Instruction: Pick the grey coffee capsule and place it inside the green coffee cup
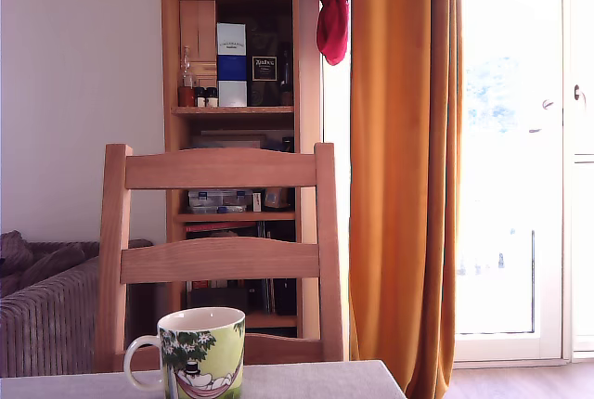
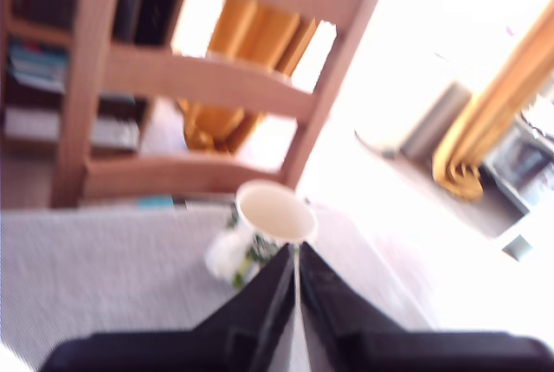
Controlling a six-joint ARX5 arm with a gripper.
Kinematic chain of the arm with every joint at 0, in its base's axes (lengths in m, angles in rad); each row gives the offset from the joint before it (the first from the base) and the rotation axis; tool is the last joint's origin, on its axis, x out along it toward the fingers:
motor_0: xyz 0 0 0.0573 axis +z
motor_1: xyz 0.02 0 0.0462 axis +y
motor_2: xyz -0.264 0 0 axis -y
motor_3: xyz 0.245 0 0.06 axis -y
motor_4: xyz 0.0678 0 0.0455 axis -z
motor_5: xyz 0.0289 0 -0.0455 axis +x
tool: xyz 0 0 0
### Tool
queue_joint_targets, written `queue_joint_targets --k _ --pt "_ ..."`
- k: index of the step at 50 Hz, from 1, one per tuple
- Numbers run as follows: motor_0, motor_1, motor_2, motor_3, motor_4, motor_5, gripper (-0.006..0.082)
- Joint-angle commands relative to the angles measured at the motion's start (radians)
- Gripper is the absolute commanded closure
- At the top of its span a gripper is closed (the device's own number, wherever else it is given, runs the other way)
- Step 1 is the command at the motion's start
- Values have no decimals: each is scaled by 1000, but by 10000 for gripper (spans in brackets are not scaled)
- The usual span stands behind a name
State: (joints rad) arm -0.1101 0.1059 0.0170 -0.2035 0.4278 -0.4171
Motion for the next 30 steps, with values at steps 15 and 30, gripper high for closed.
queue_joint_targets --k 15,30 --pt "-117 264 -30 -28 -28 -29 778" --pt "-206 474 33 7 -120 1 725"
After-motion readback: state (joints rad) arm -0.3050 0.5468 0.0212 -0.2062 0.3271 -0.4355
